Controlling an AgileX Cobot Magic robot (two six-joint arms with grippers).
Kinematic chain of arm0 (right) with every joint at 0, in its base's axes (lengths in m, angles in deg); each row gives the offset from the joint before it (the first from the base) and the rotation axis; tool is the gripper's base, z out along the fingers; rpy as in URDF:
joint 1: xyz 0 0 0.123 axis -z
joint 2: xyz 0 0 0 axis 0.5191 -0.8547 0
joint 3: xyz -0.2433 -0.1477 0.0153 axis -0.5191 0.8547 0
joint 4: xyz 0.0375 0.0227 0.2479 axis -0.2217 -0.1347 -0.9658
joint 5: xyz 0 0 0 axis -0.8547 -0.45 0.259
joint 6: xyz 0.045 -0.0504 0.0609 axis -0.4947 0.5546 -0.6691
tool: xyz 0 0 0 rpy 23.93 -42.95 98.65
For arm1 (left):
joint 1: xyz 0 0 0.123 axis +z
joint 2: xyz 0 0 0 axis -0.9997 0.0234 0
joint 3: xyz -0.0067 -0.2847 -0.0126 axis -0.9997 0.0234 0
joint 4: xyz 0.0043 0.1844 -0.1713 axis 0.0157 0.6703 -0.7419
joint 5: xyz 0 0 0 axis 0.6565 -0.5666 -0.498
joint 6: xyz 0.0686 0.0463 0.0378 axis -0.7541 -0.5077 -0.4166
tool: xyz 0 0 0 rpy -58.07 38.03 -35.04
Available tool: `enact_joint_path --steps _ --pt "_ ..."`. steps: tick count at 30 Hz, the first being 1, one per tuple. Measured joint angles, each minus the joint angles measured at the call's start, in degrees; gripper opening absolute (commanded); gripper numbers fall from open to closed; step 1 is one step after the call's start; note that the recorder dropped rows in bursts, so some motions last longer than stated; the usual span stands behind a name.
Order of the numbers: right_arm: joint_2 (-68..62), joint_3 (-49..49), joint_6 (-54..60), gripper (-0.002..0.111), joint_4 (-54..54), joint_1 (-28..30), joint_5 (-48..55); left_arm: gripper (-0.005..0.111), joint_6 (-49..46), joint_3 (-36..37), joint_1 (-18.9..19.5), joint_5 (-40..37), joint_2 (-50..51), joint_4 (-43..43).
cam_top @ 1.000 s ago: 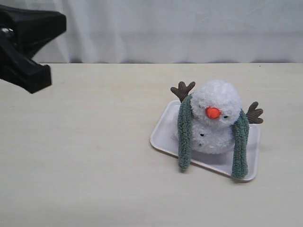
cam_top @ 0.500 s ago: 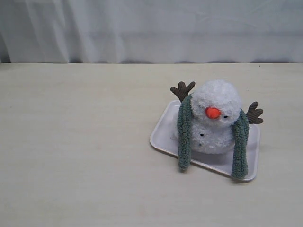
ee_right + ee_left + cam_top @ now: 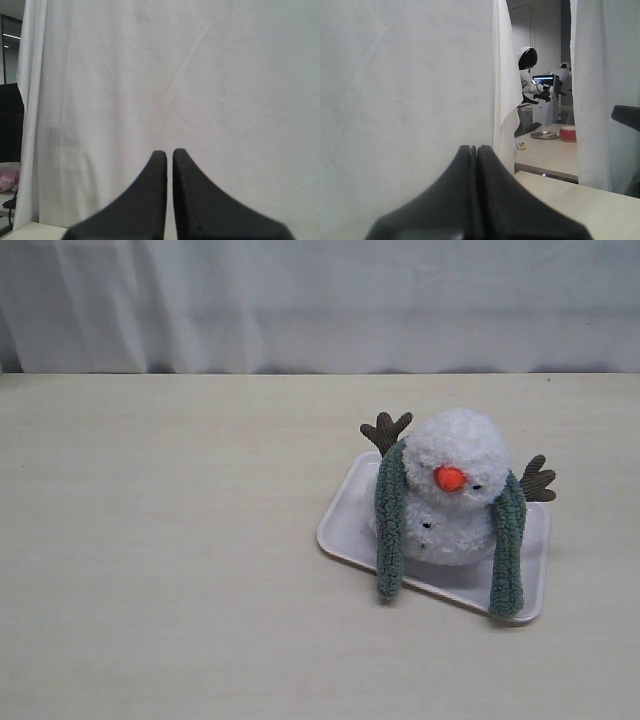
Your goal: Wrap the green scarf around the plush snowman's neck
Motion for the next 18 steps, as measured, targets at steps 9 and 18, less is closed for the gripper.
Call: enact_joint_path --steps 9,18 --pt "0.0 0.0 0.0 0.004 0.0 0.0 0.0 0.000 0.0 0.0 0.0 0.7 0.0 0.1" --pt "0.0 0.0 0.0 0.004 0.0 0.0 0.0 0.000 0.1 0.0 0.0 0.9 0.0 0.1"
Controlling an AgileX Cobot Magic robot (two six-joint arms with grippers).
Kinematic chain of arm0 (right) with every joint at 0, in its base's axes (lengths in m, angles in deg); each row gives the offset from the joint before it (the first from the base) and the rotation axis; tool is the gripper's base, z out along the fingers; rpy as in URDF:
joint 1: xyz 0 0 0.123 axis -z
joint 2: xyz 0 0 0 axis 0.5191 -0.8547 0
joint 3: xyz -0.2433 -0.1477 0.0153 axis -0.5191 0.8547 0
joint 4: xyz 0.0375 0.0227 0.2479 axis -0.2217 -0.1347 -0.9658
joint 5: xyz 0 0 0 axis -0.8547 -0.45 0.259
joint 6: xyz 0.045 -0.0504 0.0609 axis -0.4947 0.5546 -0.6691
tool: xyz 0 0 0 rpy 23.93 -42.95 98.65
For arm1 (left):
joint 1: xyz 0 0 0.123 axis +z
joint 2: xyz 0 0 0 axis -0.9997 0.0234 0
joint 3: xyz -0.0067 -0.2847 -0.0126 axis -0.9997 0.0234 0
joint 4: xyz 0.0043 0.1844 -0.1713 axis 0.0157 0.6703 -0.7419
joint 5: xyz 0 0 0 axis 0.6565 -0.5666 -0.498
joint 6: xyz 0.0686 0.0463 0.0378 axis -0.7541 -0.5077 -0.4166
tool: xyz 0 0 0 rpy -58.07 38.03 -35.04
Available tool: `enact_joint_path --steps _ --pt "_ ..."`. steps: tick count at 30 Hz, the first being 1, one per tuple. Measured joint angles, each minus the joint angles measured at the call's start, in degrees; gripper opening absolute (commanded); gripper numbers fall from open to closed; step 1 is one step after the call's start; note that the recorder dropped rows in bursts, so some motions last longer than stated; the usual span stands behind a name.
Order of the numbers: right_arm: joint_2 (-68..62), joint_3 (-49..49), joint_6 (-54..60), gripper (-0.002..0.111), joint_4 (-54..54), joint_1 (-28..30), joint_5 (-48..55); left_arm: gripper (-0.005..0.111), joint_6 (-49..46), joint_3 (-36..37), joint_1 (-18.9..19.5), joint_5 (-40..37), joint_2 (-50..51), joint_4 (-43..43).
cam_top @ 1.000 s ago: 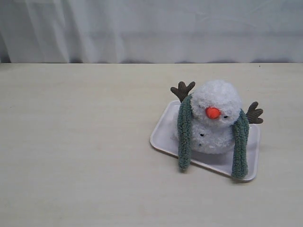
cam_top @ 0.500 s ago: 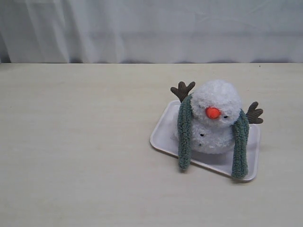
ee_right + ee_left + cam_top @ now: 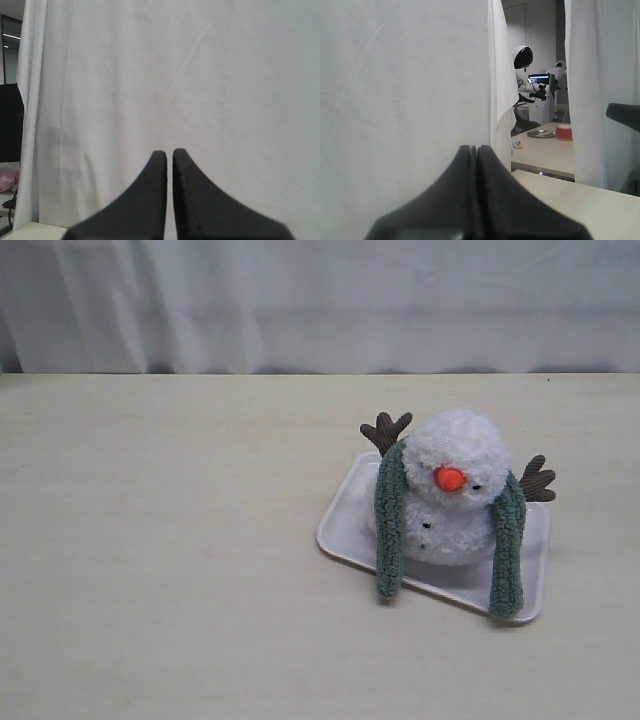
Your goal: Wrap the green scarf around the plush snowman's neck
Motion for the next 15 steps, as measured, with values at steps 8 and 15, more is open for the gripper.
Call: enact_joint_path --steps 8,15 --pt "0.0 0.0 0.0 0.004 0.0 0.0 0.0 0.000 -3.5 0.0 0.0 -2.5 0.0 -5.3" --pt "0.0 0.0 0.0 0.004 0.0 0.0 0.0 0.000 -29.7 0.0 0.0 -13.0 0.0 -37.8"
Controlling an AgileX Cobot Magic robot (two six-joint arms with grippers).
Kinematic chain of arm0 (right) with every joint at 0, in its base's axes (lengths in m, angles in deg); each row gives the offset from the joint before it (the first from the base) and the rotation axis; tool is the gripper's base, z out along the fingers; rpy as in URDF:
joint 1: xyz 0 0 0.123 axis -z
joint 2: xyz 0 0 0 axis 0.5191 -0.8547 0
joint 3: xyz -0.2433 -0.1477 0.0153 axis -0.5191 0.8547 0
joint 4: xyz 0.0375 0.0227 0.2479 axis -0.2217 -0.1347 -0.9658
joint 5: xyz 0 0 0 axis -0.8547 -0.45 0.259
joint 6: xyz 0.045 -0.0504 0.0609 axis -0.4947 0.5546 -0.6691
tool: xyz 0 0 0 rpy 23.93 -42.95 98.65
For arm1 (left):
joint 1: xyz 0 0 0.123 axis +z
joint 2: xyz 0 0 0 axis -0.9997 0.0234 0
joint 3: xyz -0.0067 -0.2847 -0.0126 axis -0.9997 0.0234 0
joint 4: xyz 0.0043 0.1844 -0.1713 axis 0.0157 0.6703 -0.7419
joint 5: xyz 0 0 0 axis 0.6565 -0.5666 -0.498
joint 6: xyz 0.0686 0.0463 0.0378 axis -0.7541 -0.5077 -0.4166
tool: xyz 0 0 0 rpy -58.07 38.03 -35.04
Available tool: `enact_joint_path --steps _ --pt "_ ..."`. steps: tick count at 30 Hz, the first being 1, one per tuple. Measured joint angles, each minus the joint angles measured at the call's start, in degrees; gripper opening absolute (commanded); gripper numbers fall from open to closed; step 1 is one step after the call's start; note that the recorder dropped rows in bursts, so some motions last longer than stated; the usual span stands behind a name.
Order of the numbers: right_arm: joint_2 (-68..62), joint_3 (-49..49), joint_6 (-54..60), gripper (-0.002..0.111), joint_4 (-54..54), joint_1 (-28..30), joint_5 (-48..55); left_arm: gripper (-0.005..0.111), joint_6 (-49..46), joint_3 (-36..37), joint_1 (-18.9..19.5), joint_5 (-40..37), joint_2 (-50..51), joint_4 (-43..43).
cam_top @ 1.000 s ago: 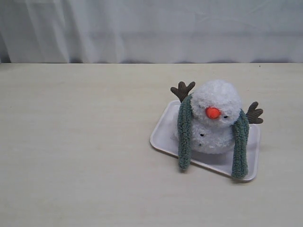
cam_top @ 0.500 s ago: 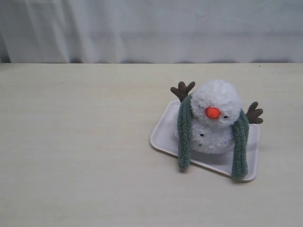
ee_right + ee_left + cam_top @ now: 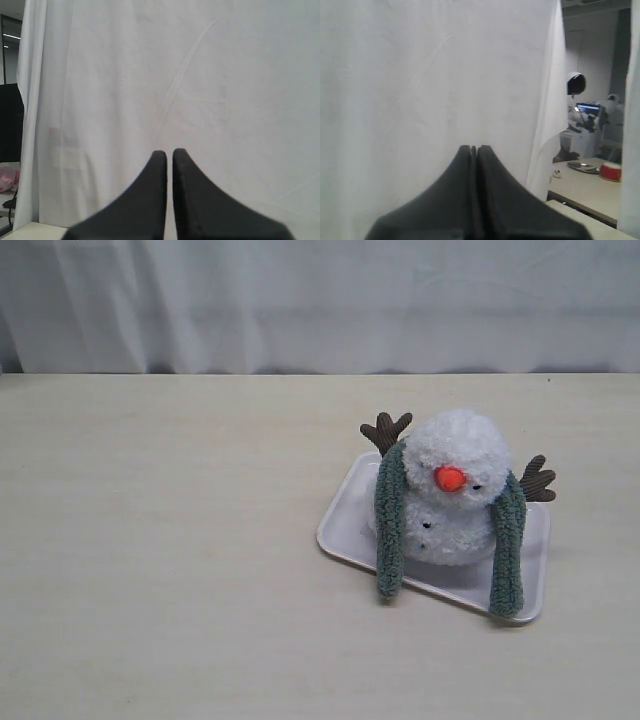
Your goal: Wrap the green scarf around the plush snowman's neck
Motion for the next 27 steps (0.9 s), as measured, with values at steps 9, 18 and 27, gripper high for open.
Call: enact_joint_path --steps 9,18,27 --pt "0.0 0.0 0.0 0.004 0.0 0.0 0.0 0.000 -66.9 0.1 0.0 -5.1 0.0 -58.5" --pt "0.0 0.0 0.0 0.004 0.0 0.0 0.0 0.000 -84.7 5.5 3.5 -6.0 -1.9 -67.8" --pt "0.0 0.0 0.0 0.004 0.0 0.0 0.0 0.000 -82.6 9.8 16.7 -8.6 -11.7 -68.2"
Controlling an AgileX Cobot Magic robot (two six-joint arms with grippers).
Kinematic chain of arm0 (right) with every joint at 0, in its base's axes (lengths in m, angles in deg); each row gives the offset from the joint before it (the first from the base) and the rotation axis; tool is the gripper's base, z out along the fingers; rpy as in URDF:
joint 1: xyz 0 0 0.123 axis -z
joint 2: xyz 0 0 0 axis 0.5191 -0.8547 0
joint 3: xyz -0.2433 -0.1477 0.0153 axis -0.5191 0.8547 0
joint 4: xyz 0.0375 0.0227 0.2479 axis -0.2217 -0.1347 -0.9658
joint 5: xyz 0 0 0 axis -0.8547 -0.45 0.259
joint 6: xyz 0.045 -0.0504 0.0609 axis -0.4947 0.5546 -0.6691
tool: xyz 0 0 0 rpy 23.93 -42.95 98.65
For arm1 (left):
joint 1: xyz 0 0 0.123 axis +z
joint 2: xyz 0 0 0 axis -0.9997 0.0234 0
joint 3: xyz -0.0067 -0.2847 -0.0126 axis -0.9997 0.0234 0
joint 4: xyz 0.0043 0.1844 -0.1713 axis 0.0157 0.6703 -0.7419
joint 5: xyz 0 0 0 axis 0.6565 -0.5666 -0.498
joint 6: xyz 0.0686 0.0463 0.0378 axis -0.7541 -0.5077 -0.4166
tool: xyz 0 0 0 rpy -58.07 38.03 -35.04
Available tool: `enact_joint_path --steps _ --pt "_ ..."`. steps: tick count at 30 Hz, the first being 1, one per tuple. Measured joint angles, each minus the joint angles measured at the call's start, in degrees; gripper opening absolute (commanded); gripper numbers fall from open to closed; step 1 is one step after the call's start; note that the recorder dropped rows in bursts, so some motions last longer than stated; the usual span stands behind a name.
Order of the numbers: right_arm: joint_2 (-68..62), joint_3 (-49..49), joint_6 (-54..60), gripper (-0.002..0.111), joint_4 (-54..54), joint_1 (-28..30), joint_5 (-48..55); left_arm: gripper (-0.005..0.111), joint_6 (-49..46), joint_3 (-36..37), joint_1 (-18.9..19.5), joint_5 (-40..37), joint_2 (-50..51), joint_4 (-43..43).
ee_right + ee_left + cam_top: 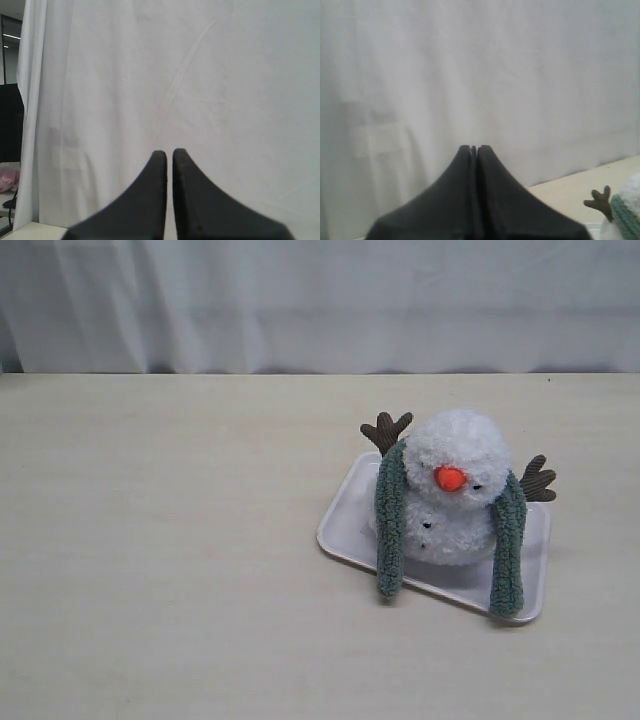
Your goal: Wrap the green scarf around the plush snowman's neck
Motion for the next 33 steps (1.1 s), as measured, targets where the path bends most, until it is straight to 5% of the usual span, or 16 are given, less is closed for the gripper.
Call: enact_joint_path --steps 12,20,33 --pt "0.0 0.0 0.0 0.004 0.0 0.0 0.0 0.000 0.1 0.0 16.3 -5.0 -8.8 -0.1" --pt "0.0 0.0 0.0 0.004 0.0 0.0 0.0 0.000 9.1 0.2 18.5 -6.1 -10.5 8.4" --pt "0.0 0.0 0.0 0.004 0.0 0.0 0.0 0.000 10.9 3.9 18.6 -6.1 -10.5 9.4"
